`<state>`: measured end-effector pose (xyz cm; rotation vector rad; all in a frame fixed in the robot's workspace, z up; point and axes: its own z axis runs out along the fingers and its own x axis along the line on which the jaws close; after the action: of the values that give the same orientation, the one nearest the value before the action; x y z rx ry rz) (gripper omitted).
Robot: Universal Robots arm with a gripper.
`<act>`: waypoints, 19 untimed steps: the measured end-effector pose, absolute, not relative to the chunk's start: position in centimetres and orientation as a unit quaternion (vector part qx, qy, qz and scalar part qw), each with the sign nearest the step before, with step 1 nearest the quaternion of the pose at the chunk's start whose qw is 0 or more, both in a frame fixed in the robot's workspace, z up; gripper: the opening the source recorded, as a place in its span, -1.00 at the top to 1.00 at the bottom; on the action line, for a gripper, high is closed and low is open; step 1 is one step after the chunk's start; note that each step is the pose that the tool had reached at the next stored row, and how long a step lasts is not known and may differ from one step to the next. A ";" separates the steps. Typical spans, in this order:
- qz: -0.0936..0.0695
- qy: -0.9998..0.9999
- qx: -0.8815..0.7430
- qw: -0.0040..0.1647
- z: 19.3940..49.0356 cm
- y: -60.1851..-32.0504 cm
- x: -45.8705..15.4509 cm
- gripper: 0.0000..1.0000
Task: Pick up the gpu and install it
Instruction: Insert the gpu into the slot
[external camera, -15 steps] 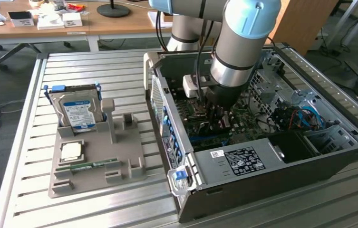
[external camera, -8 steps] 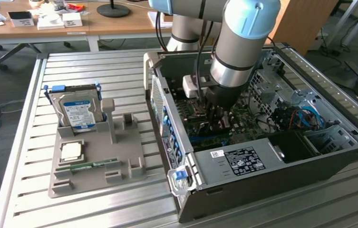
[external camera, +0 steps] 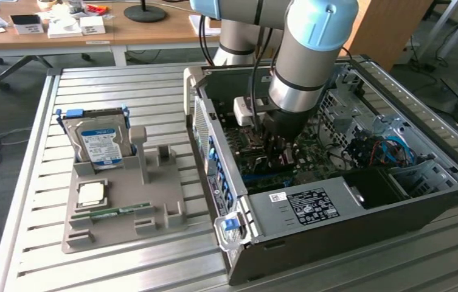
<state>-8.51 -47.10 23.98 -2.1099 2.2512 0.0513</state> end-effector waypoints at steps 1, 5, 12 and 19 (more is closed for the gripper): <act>0.017 0.729 -0.683 0.028 24.0 -47.1 -8.5 0.46; 0.017 0.729 -0.683 0.028 24.0 -47.1 -8.5 0.46; 0.017 0.729 -0.683 0.028 24.5 -47.1 -8.5 0.46; 0.016 0.729 -0.683 0.028 24.5 -47.2 -8.5 0.46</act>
<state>-8.50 -47.19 24.50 -2.1100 2.2514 0.0507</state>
